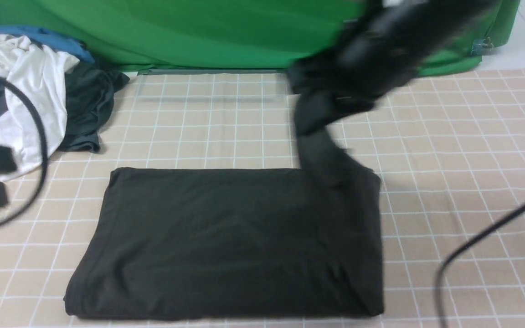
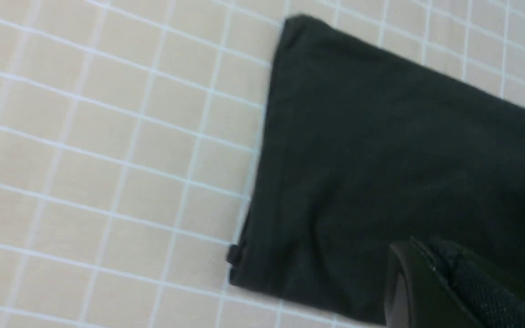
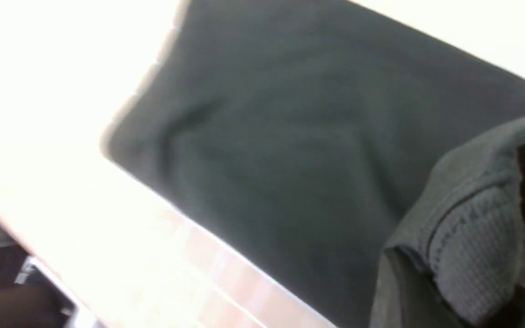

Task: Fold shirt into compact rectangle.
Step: 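Fold the right end of the dark garment over onto its left end with the right gripper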

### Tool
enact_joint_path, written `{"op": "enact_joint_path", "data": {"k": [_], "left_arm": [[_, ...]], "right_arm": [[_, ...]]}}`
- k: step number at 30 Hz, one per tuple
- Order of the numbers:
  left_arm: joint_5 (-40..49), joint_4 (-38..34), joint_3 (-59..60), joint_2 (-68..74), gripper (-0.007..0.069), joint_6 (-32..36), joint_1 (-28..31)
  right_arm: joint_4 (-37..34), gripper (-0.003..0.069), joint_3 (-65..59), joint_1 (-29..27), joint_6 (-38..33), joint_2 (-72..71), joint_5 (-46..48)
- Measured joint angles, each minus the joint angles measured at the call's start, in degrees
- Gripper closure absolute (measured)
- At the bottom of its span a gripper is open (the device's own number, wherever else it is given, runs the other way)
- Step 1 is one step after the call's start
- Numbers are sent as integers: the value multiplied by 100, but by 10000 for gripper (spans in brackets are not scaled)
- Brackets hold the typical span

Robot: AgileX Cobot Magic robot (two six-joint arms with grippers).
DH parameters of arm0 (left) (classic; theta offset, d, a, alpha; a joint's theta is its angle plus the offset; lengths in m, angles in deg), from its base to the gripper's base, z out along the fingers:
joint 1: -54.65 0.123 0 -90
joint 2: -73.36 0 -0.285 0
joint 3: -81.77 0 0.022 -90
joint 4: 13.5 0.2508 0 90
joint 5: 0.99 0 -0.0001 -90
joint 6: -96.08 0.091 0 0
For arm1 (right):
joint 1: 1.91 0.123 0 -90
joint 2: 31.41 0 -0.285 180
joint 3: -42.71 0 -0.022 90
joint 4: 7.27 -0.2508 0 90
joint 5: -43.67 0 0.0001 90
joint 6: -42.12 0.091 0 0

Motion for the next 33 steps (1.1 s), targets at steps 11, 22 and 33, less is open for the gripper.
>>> {"op": "enact_joint_path", "data": {"k": [11,22,33], "left_arm": [[410,44,-286,-1,612,-97,0],[466,0,-286,-1,612,-166,0],[466,-191,-286,6,612,-217,0]], "right_arm": [[-243,544,1051,1222,112,1617,-1098],[-341,504,1171,1605,224,2893,-2907],[-226,195,1392,1555,-412,3018,-2330]]}}
